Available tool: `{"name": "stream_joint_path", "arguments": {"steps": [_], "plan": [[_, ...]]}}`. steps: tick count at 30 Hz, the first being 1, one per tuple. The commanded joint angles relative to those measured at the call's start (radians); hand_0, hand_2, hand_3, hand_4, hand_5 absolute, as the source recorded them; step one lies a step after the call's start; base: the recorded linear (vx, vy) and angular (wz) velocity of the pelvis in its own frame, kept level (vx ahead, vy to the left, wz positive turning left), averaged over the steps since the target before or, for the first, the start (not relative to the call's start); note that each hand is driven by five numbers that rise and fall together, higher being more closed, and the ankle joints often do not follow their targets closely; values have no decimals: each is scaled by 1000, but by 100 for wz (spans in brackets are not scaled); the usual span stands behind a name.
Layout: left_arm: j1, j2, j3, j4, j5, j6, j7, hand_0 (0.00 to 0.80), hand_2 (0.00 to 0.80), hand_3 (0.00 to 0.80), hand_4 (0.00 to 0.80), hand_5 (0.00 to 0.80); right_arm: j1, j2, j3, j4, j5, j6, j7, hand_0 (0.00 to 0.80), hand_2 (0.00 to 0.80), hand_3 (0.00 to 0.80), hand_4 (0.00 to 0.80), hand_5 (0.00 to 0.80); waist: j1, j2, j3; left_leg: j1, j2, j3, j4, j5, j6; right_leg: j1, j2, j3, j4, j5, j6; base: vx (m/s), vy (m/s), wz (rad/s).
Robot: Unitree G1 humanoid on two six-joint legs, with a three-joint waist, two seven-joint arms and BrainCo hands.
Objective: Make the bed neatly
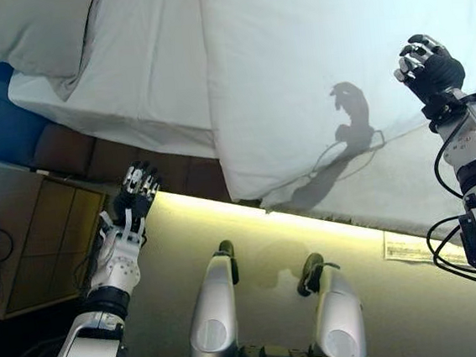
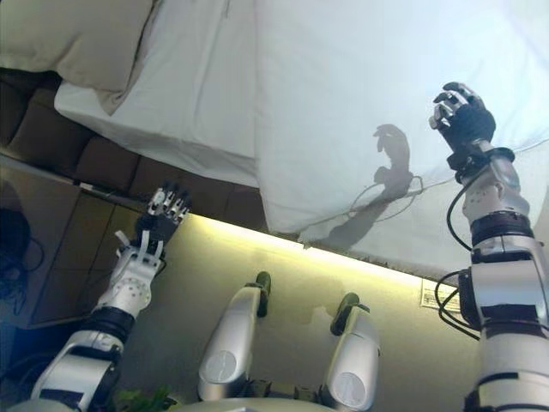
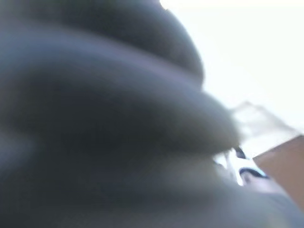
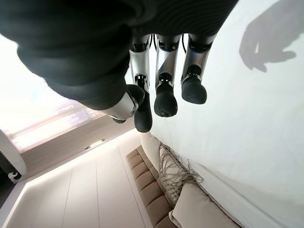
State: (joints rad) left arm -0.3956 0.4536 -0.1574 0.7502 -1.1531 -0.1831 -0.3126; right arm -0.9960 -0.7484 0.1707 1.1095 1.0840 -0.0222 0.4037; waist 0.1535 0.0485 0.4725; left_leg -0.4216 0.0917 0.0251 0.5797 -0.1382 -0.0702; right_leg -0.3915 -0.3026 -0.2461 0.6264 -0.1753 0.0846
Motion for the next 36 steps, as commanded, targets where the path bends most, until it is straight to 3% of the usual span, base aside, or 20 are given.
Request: {"name": "stream_joint_path", "arguments": {"steps": [1,6,11,21,26,31,33,35,36], "plan": [[59,3,-25,55,12,-10,40,0,0,0,0,0,33,24,-1,21,-51,51,-105,0,0,0,0,0,7,-27,-76,23,46,-21,-87,76,1,55,-25,-3,-42,60,1,0,0,0],[95,-9,-11,190,92,19,109,0,0,0,0,0,136,82,-27,78,-15,138,-124,0,0,0,0,0,-6,-39,-99,97,48,-8,-139,78,2,127,-11,12,-116,72,13,70,-12,-3],[140,-13,36,312,171,21,110,0,0,0,0,0,272,148,-72,78,-15,117,-156,0,0,0,0,0,-25,-46,-140,182,52,16,-196,80,0,220,-10,16,-200,83,27,111,-8,-9],[221,-44,90,341,226,21,54,0,0,0,0,0,499,216,-164,87,-25,83,-210,0,0,0,0,0,-42,-60,-274,340,40,59,-352,93,-4,387,2,3,-420,143,57,107,4,-4],[244,-69,101,392,301,33,57,0,0,0,0,0,577,252,-198,107,-44,73,-202,0,0,0,0,0,-50,-65,-327,391,16,83,-387,75,9,423,-19,19,-476,195,67,123,87,-6],[264,-79,70,453,419,43,29,0,0,0,0,0,632,283,-220,130,-40,71,-184,0,0,0,0,0,-57,-64,-344,416,-28,90,-408,49,51,413,-37,45,-426,251,79,140,86,-4],[267,-71,42,466,403,56,23,0,0,0,0,0,651,289,-225,138,-24,71,-179,0,0,0,0,0,-65,-62,-341,417,-52,87,-419,42,75,357,-37,67,-309,305,80,107,66,-1],[271,-68,38,457,412,73,33,0,0,0,0,0,657,298,-224,138,-14,78,-174,0,0,0,0,0,-70,-56,-325,429,-53,105,-420,39,86,289,-19,53,-217,326,79,118,-17,2],[274,-74,39,448,394,75,48,0,0,0,0,0,647,315,-218,135,-9,78,-182,0,0,0,0,0,-77,-60,-308,434,-48,117,-407,32,85,251,-8,39,-237,324,75,106,-79,-12]]}}
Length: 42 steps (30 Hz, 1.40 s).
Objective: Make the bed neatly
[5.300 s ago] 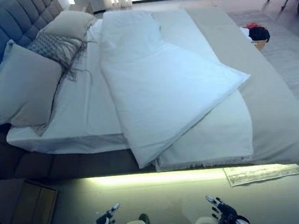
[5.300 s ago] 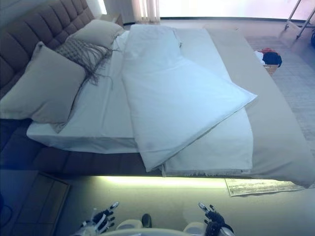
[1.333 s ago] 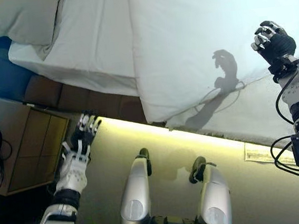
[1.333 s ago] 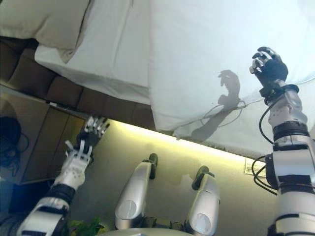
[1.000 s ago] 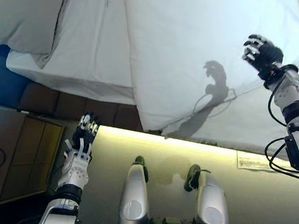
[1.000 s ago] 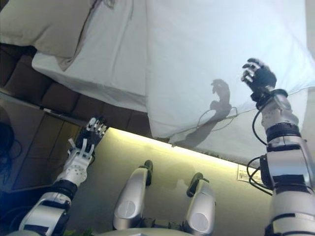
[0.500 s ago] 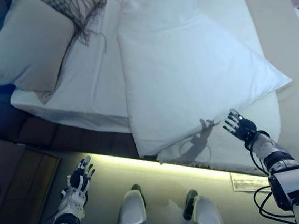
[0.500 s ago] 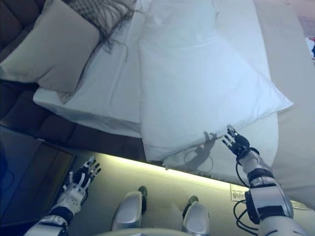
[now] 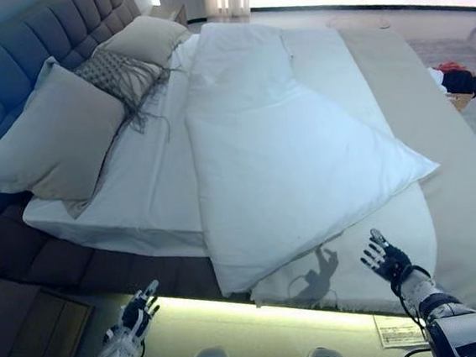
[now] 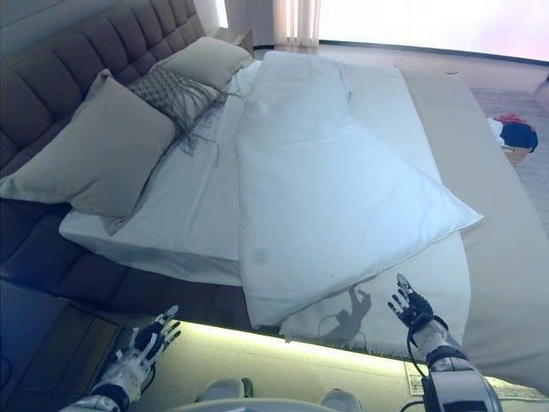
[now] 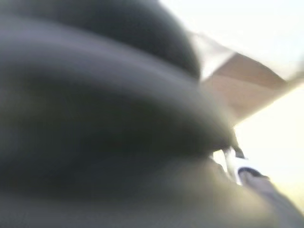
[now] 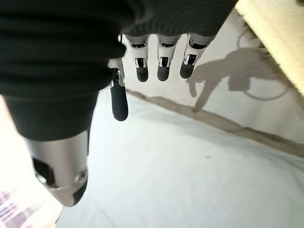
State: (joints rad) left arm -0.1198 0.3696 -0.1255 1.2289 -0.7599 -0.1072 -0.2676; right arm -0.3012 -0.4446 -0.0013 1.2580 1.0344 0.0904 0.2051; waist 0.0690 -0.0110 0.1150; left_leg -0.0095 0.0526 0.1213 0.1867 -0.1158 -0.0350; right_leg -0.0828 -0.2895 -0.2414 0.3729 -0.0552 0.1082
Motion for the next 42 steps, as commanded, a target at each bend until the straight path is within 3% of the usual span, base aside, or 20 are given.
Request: {"name": "stream_joint_path", "arguments": {"steps": [1,3,4,5,6,7,8,9,10,13,20,27,35,42], "plan": [[-2,10,8,-32,1,0,4,0,0,0,0,0,-49,13,-45,-14,41,-35,15,0,0,0,0,0,7,0,50,20,-7,21,-10,6,49,-58,-19,34,17,203,51,115,-186,-27],[8,-4,19,-48,-50,-24,14,0,0,0,0,0,-80,47,-39,-18,33,-53,-1,0,0,0,0,0,-9,-28,82,18,-8,37,89,-82,49,-110,-12,10,-117,188,46,169,-270,-22],[30,-17,39,-63,-63,-29,16,0,0,0,0,0,-82,52,-29,-27,19,-57,-6,0,0,0,0,0,-6,-24,91,5,9,41,191,-135,49,-93,-15,5,-125,154,32,160,-241,-20],[40,-24,47,-84,-67,-27,15,0,0,0,0,0,-86,48,-19,-34,21,-61,-10,0,0,0,0,0,-5,-33,109,-83,8,0,355,-122,35,-88,4,29,-130,129,11,41,-181,-27],[33,-32,47,-107,-70,-24,8,0,0,0,0,0,-91,43,-18,-51,34,-83,-11,0,0,0,0,0,19,-5,158,-241,46,-49,415,6,-36,-66,40,36,-108,93,-6,-91,-138,-2],[22,-32,42,-115,-65,-17,9,0,0,0,0,0,-102,46,-7,-59,46,-96,-23,0,0,0,0,0,28,5,172,-267,56,-64,360,67,-58,-65,43,25,-104,89,-4,-150,-4,43],[-5,-30,20,-110,-69,-15,17,0,0,0,0,0,-136,49,11,-61,57,-111,-34,0,0,0,0,0,24,20,189,-245,92,-59,226,99,-49,-72,53,20,-88,60,2,-198,82,41],[-57,-37,4,-89,-50,-16,27,0,0,0,0,0,-188,35,24,-60,98,-117,-42,0,0,0,0,0,17,14,220,-256,74,-30,215,45,-16,-102,30,13,-75,62,4,-181,95,9],[-76,-40,-6,-80,-67,-23,32,0,0,0,0,0,-210,26,19,-56,101,-109,-40,0,0,0,0,0,15,16,232,-266,64,-34,212,43,-9,-124,24,19,-60,61,11,-185,47,-40],[-146,-39,-35,-91,-164,-43,31,0,0,0,0,0,-289,-7,10,-29,113,-101,-32,0,0,0,0,0,16,33,272,-295,55,-28,151,81,-15,-194,-3,24,-64,99,30,-87,-2,-56],[-180,-25,-69,-208,-272,-61,-2,0,0,0,0,0,-404,-84,19,-35,144,-111,-81,0,0,0,0,0,40,60,334,-371,34,-47,117,123,-25,-250,-7,-3,-99,120,41,-53,-37,18],[-139,-18,-92,-318,-347,-95,-18,0,0,0,0,0,-552,-213,39,-38,143,-90,-120,0,0,0,0,0,67,104,405,-463,24,-63,137,132,-28,-358,-18,-15,-14,84,33,-26,5,5],[-80,-22,-75,-361,-413,-129,-38,0,0,0,0,0,-695,-324,90,-46,132,-96,-135,0,0,0,0,0,84,139,405,-599,12,-65,195,120,-14,-517,-31,-7,100,50,12,-20,54,9],[-33,-20,-61,-433,-467,-155,-42,0,0,0,0,0,-794,-391,129,-52,122,-86,-146,0,0,0,0,0,101,160,405,-728,10,-77,400,9,4,-653,-59,32,305,-40,-8,-1,50,12]]}}
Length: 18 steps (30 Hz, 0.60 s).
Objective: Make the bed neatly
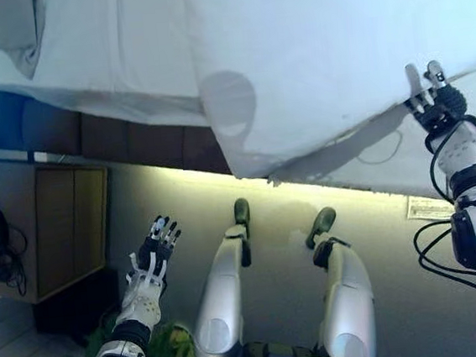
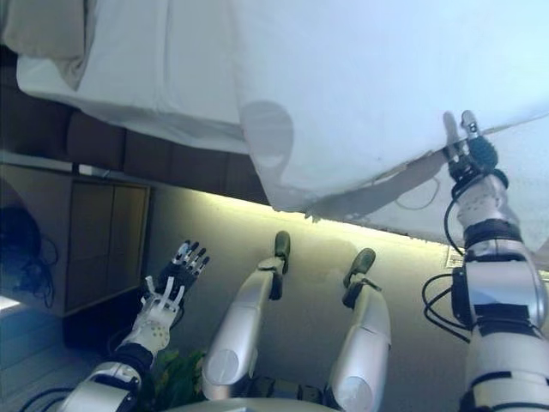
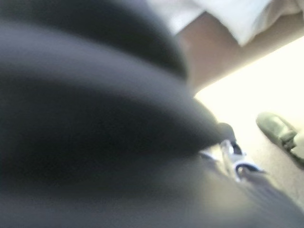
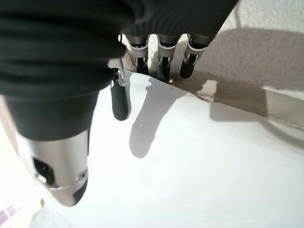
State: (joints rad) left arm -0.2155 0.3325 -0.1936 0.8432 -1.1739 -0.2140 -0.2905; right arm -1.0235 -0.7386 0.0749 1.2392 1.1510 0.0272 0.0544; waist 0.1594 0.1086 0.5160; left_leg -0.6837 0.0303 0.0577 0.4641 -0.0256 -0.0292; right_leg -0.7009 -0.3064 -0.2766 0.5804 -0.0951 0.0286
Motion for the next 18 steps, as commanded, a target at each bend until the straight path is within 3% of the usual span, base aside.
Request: {"name": "stream_joint_path", "arguments": {"steps": [1,7,12,16,18], "plan": [[70,15,9,-51,-56,-51,-23,0,0,0,0,0,-81,-102,59,-33,5,-19,10,0,0,0,0,0,14,44,4,-75,31,-18,154,-93,1,-57,-46,75,135,-14,68,-25,73,7],[101,27,35,-62,-69,-46,-33,0,0,0,0,0,-147,-130,82,-17,-4,-11,39,0,0,0,0,0,26,64,4,-170,32,-27,304,-160,20,-158,-61,117,303,-83,46,-5,19,1],[137,33,37,-79,-59,-37,-63,0,0,0,0,0,-188,-146,118,-33,33,-17,113,0,0,0,0,0,31,71,4,-183,34,-31,311,-158,20,-176,-58,129,316,-88,43,3,-10,8],[164,42,54,-89,-50,-25,-82,0,0,0,0,0,-179,-143,116,-65,48,-72,196,0,0,0,0,0,32,70,4,-177,39,-33,309,-153,17,-173,-52,128,323,-90,41,0,0,0],[174,44,59,-94,-46,-22,-88,0,0,0,0,0,-176,-140,111,-85,61,-113,237,800,800,800,800,800,33,67,4,-169,42,-36,303,-151,14,-163,-50,125,320,-91,42,0,0,0]]}}
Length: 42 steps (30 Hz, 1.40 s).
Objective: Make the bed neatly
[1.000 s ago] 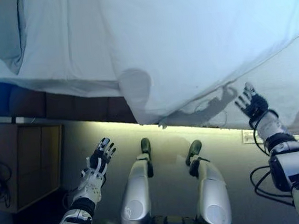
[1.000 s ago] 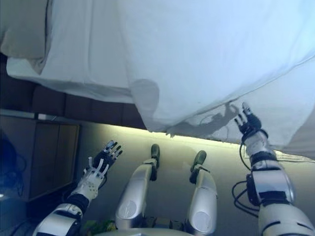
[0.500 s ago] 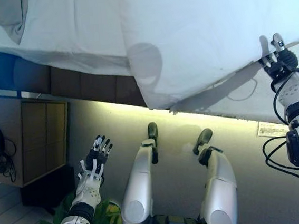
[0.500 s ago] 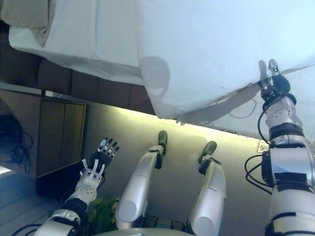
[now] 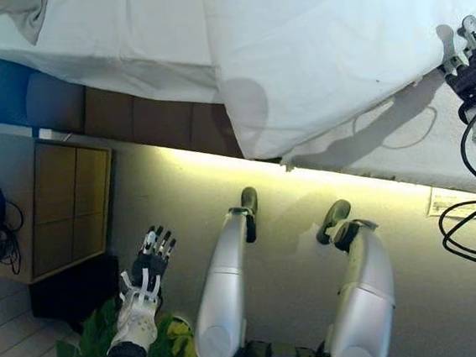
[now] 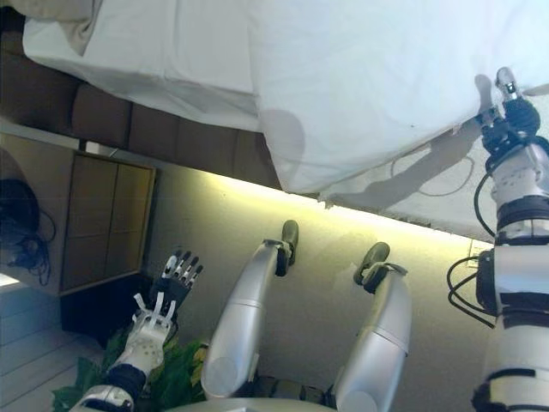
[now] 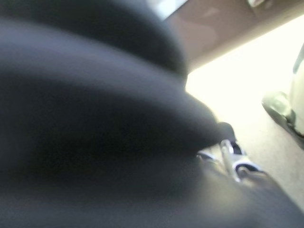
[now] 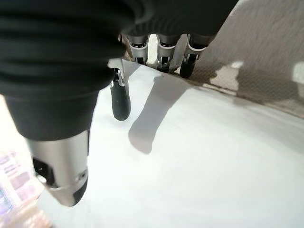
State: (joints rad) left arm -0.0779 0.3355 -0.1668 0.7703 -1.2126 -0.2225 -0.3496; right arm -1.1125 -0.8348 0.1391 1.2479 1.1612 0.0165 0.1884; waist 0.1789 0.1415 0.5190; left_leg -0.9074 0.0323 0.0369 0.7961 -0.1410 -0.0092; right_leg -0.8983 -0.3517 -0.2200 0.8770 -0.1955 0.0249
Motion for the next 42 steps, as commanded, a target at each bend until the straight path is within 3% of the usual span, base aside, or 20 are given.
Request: {"name": "stream_joint_path", "arguments": {"steps": [1,14,27,33,36,42], "plan": [[39,44,33,-26,-8,-12,-29,0,0,0,0,0,-84,-45,42,-102,58,-104,113,800,800,800,800,800,13,33,1,59,42,-15,-31,-34,-7,39,-4,66,20,11,46,0,0,0],[56,64,51,-23,-3,7,-31,0,0,0,0,0,-75,-68,12,-91,40,-116,152,800,800,800,800,800,16,21,1,121,58,-12,-39,-34,-16,113,-8,35,-1,12,44,0,0,0],[38,71,54,-11,-9,-20,-67,0,0,0,0,0,-26,-44,17,-84,27,-44,206,800,800,800,800,800,7,-9,1,241,73,-5,-87,-25,-30,239,-4,13,-58,15,39,6,6,-1],[-38,115,49,-104,-46,-62,-55,0,0,0,0,0,47,8,-16,-99,34,-26,259,800,800,800,800,800,5,-43,-3,368,86,-8,-149,-10,-38,380,-9,-15,-143,37,52,49,-15,-3],[-104,152,43,-203,-16,-98,-8,0,0,0,0,0,99,67,-20,-125,36,-31,261,800,800,800,800,800,6,-71,-43,440,92,-8,-199,1,-46,464,0,-31,-208,49,60,111,-51,2],[-182,194,-77,-324,147,-76,-60,0,0,0,0,0,139,131,2,-172,54,-33,237,800,800,800,800,800,2,-95,-99,550,117,0,-287,22,-63,593,24,-57,-315,69,65,93,-23,-4]]}}
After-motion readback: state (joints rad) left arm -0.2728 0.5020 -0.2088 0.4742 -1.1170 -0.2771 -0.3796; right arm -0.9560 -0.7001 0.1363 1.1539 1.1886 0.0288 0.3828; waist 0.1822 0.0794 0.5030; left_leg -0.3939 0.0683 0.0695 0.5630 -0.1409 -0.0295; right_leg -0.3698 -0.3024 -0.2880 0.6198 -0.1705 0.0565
